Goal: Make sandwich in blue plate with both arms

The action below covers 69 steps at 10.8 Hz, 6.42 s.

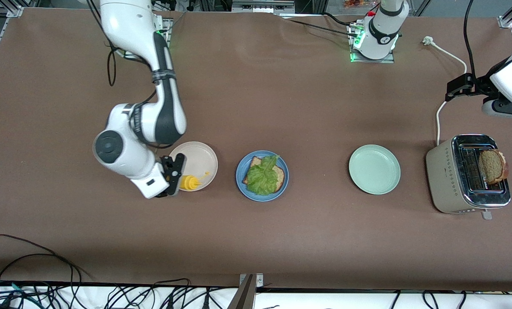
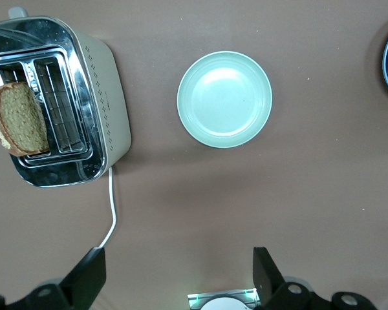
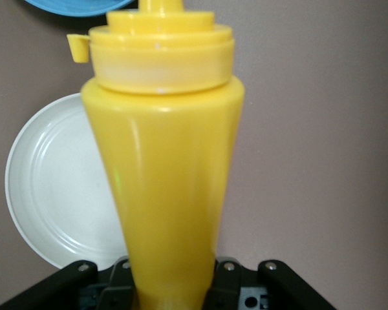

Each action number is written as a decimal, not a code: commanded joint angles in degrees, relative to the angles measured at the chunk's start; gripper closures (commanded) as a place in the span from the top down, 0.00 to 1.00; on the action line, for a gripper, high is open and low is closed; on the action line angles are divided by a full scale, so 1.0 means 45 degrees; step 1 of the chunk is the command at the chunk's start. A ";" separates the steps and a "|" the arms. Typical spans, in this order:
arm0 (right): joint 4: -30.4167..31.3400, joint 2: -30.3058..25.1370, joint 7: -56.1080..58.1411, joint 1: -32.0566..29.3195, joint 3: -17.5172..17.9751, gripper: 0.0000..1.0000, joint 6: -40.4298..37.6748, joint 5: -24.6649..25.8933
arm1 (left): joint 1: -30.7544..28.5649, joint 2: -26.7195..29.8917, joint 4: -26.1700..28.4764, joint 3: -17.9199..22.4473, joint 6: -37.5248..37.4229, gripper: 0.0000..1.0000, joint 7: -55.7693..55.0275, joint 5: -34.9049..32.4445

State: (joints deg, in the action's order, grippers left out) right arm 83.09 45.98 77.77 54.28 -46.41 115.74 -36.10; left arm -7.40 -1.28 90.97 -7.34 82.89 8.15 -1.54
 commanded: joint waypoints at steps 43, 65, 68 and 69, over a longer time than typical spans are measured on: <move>-0.2567 0.0967 0.8857 -1.2079 0.8028 0.00 -0.6813 -0.6522 | -0.0946 -0.0241 -0.0274 0.0166 -0.0140 1.00 0.0451 -0.0321; -0.3190 0.3806 1.2503 -1.2707 0.8032 1.00 -0.6560 -0.7036 | -0.4292 -0.5965 -0.0665 0.0146 0.6874 0.83 0.3638 -0.0127; -0.3426 0.3204 1.2308 -1.2181 0.6471 1.00 -0.6677 -0.6530 | -0.4272 -0.5907 -0.0763 0.0127 0.6425 0.32 0.3442 -0.0184; -0.3426 0.2872 1.1862 -1.1928 0.5982 1.00 -0.6659 -0.6160 | -0.4292 -0.5848 -0.0898 0.0146 0.6057 0.19 0.3442 -0.0262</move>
State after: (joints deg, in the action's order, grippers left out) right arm 67.72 62.14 134.77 -2.01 -14.73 86.64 -66.86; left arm -26.36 -28.37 88.08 -6.61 113.39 23.87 -3.18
